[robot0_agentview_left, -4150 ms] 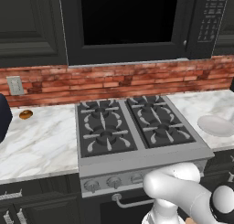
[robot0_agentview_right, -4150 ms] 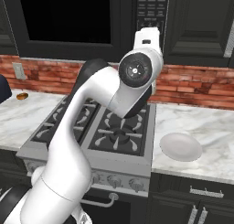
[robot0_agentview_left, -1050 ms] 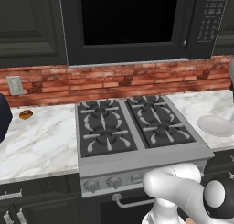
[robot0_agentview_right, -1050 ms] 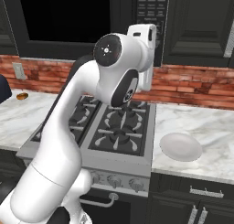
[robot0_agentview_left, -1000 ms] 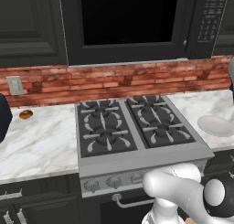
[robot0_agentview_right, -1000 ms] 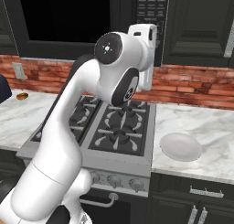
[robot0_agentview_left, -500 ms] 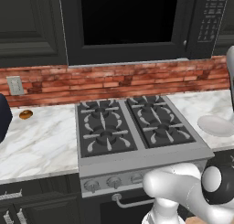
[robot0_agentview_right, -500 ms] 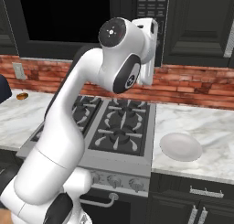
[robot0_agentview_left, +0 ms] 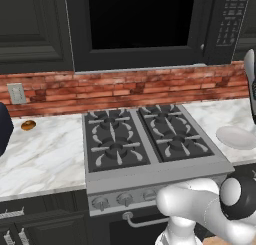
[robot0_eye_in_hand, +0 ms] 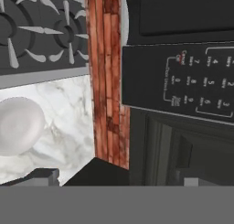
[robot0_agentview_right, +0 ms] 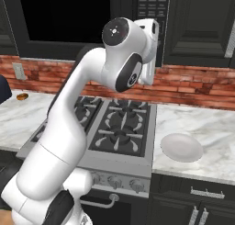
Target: Pick the steak from the counter and place it in the microwave. Then turn on the microwave.
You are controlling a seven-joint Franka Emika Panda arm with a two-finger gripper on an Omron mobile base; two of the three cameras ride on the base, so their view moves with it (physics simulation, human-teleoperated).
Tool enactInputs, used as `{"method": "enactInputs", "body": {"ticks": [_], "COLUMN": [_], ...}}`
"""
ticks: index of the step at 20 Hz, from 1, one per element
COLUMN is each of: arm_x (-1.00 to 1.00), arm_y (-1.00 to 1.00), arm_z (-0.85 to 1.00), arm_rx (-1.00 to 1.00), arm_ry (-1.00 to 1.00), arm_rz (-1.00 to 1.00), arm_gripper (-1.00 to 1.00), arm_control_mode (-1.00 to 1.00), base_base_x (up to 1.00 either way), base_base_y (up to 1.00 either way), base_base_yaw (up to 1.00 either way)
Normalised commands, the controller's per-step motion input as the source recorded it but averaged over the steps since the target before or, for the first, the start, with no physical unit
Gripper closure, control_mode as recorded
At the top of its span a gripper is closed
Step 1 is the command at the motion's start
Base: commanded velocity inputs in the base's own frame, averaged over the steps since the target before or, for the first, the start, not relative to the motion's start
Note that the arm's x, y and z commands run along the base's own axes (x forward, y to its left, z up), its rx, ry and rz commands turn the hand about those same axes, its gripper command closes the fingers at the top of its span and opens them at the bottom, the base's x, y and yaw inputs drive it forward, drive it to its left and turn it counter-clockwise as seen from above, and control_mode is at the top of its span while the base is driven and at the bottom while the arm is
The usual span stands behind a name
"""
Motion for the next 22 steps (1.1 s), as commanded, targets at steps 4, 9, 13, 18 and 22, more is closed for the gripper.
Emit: {"method": "enactInputs", "body": {"ticks": [4, 9, 13, 18, 22], "arm_x": [0.25, 0.2, 0.16, 0.12, 0.13], "arm_y": [0.0, 0.0, 0.0, 0.0, 0.0], "arm_z": [-0.06, -0.02, -0.03, -0.04, -0.07], "arm_rx": [0.0, 0.0, 0.0, 0.0, 0.0], "arm_ry": [0.0, 0.0, 0.0, 0.0, 0.0], "arm_rz": [0.0, 0.0, 0.0, 0.0, 0.0], "arm_gripper": [-1.0, -1.0, -1.0, -1.0, -1.0], "arm_control_mode": [-1.0, -1.0, -1.0, -1.0, -1.0], "base_base_x": [0.0, 0.0, 0.0, 0.0, 0.0], "base_base_y": [0.0, 0.0, 0.0, 0.0, 0.0], "base_base_yaw": [0.0, 0.0, 0.0, 0.0, 0.0]}}
